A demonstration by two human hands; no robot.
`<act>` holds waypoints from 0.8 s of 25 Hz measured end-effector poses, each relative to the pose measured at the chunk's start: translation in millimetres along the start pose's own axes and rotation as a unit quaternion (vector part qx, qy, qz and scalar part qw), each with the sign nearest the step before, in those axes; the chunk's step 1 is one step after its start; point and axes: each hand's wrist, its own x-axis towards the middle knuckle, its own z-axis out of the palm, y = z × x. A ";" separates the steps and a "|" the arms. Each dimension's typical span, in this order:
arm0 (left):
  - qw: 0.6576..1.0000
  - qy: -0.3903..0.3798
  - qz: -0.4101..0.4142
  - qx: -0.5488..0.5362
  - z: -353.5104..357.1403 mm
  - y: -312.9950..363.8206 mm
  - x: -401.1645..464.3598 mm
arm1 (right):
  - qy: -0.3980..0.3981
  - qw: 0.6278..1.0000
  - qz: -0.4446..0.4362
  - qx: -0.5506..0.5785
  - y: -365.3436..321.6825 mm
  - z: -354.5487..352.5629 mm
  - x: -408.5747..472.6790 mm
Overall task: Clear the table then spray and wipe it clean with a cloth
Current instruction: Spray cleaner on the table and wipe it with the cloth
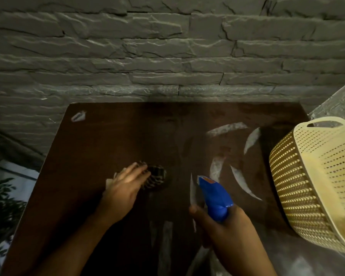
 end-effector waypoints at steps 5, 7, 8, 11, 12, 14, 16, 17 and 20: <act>0.986 0.056 -0.156 0.003 -8.9 -45.1 163.2 | 0.014 1.000 -0.005 0.004 -8.2 4.5 17.9; 0.986 0.048 -0.159 -0.003 0.0 -27.1 214.9 | 0.012 1.000 -0.010 0.005 -14.7 10.4 24.3; 0.990 0.044 -0.131 0.000 3.9 -15.1 222.5 | 0.010 1.000 -0.015 0.004 -18.2 12.8 26.4; 0.999 0.012 -0.023 0.030 14.5 6.8 165.0 | -0.003 1.000 -0.015 0.008 -27.9 14.8 36.8; 0.999 0.008 0.013 0.030 15.3 10.3 124.4 | -0.011 1.000 -0.012 0.007 -33.8 12.7 39.6; 0.999 0.009 0.027 0.020 5.3 -1.1 63.1 | -0.010 1.000 -0.005 0.015 -40.4 6.7 47.7; 1.000 0.029 -0.007 0.006 -7.6 -35.7 86.3 | 0.002 1.000 -0.005 0.023 -42.2 4.0 54.3; 0.998 0.038 -0.049 0.008 -11.7 -45.4 119.3 | 0.006 1.000 -0.005 0.025 -41.6 4.1 56.2; 0.992 0.045 -0.120 0.008 -15.3 -42.1 227.4 | 0.014 0.999 -0.004 0.036 -37.4 6.4 59.3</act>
